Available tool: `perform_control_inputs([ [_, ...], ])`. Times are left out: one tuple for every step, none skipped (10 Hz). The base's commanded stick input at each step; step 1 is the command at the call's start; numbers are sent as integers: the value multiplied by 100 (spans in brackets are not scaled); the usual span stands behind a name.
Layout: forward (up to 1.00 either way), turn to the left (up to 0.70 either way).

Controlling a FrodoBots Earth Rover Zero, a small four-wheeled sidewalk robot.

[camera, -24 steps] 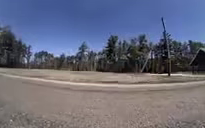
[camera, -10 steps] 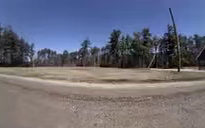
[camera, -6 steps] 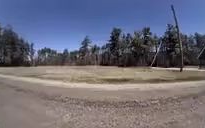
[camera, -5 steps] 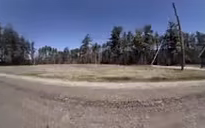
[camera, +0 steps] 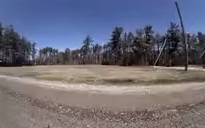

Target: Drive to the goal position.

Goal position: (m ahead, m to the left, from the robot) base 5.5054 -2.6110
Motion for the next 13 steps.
perform_control_inputs([
  [70, 0],
  [70, 0],
  [70, 0],
  [70, 0],
  [70, 0],
  [70, 0],
  [70, 0],
  [70, 0],
  [70, 0],
  [70, 0],
  [70, 0],
  [70, 0],
  [70, 0],
])
